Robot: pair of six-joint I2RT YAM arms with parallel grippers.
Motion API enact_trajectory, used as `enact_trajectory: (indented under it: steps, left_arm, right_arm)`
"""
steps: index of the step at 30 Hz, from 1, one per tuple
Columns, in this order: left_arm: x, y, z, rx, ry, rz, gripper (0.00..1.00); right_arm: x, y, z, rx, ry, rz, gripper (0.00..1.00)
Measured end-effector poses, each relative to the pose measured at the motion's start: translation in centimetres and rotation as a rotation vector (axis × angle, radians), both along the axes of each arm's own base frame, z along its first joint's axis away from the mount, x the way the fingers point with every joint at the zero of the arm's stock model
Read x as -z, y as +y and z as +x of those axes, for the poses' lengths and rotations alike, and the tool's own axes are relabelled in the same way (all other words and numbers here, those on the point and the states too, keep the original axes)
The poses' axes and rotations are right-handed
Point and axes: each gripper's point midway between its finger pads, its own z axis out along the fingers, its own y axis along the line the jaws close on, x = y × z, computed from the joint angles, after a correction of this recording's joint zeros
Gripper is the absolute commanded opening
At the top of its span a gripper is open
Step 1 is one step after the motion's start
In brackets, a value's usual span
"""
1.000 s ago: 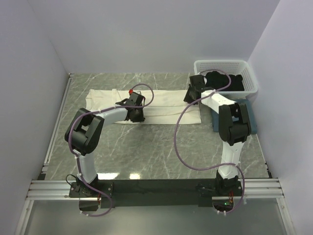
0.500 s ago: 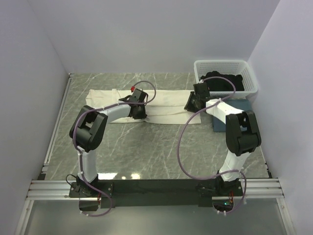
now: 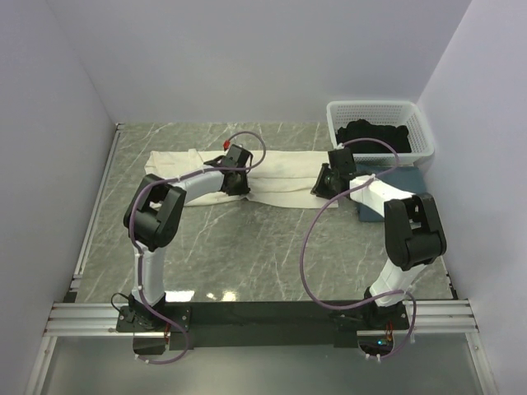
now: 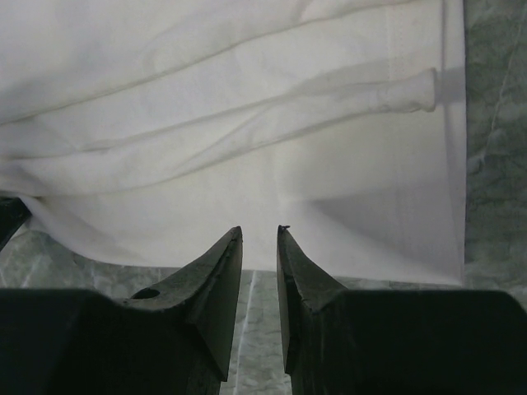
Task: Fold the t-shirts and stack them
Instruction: Fold the tshirt
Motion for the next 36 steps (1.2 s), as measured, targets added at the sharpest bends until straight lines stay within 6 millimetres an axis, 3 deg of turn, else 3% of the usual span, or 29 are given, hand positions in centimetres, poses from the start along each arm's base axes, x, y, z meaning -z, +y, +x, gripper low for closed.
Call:
enact_trajectory:
  steps: [12, 19, 25, 30, 33, 36]
  left_arm:
    - [0.3, 1.0, -3.6, 0.071, 0.048, -0.006, 0.3]
    - [0.2, 2.2, -7.2, 0.106, 0.108, -0.008, 0.32]
    - [-1.2, 3.2, -8.9, 0.092, 0.136, 0.004, 0.49]
    - [-5.5, 4.2, -7.4, 0.013, 0.023, -0.071, 0.56]
    - [-7.2, 7.3, -6.2, -0.099, -0.045, -0.12, 0.61]
    - [-6.6, 11.9, -5.5, -0.241, -0.058, -0.137, 0.63]
  right_arm:
    - [3.1, -0.8, -1.2, 0.014, 0.085, -0.038, 0.3]
    - [3.5, -1.5, -2.3, 0.032, 0.131, -0.063, 0.3]
    - [2.2, -1.2, -2.8, 0.021, 0.123, -0.055, 0.39]
    - [-1.2, 2.3, -2.0, -0.045, 0.023, 0.051, 0.52]
    - [-2.8, 5.6, -1.5, -0.096, -0.032, 0.155, 0.58]
    - [-4.1, 9.2, -1.2, -0.143, -0.072, 0.268, 0.61]
